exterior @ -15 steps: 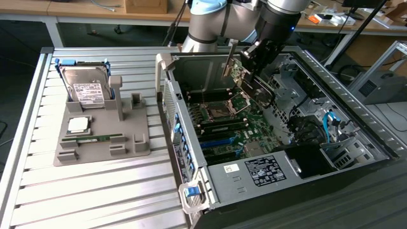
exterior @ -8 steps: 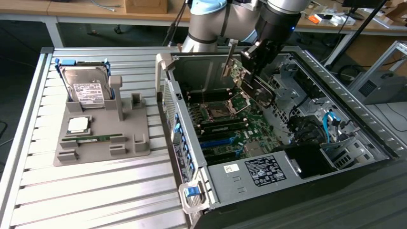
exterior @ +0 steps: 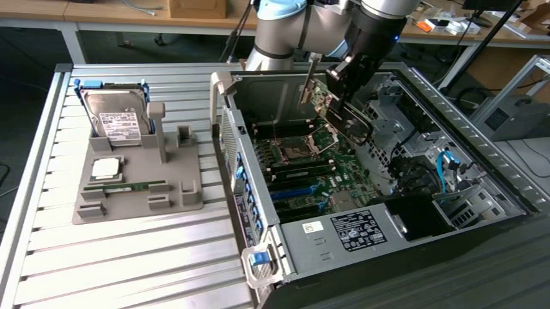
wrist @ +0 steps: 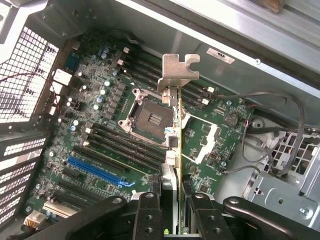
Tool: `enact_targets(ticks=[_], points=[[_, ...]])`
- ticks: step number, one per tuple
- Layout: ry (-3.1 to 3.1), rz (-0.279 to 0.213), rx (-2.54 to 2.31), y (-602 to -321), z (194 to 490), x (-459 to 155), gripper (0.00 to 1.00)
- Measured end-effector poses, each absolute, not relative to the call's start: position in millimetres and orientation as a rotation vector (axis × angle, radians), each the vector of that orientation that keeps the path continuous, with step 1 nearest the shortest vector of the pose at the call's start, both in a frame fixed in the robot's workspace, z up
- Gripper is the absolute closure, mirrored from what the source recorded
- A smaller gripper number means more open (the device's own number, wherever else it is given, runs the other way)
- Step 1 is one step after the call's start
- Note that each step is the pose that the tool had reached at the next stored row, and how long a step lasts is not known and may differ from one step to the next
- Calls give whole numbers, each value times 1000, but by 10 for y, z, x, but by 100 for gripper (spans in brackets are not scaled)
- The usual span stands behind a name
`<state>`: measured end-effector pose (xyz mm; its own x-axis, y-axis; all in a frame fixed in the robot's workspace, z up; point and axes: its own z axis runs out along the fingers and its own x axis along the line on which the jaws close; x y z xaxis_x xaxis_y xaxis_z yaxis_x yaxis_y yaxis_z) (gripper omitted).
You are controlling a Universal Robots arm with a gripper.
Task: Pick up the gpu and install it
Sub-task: 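Insert the gpu into the slot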
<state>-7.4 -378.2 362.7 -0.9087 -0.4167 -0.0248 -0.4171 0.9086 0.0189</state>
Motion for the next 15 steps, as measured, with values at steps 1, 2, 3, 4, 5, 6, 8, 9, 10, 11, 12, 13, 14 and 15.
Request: enact_targets(ticks=[1, 2, 3, 4, 5, 6, 8, 9, 10, 11, 12, 13, 14, 15], points=[[3049, 37, -670, -3782, 3627, -73, 73], [3048, 37, -674, -3782, 3627, -73, 73], [3047, 37, -678, -3782, 3627, -73, 73], [3046, 37, -683, -3782, 3627, -74, 73], [3045, 37, -687, -3782, 3627, -74, 73], [3044, 37, -691, -3782, 3627, -74, 73], [3042, 37, -698, -3782, 3627, -74, 73], [3041, 38, -703, -3782, 3627, -74, 73], [3041, 37, -706, -3782, 3627, -73, 73], [3040, 38, -710, -3782, 3627, -73, 73], [3039, 38, -714, -3782, 3627, -73, 73], [3038, 38, -717, -3782, 3627, -73, 73], [3037, 38, -721, -3782, 3627, -74, 73], [3036, 38, -725, -3782, 3627, -74, 73]])
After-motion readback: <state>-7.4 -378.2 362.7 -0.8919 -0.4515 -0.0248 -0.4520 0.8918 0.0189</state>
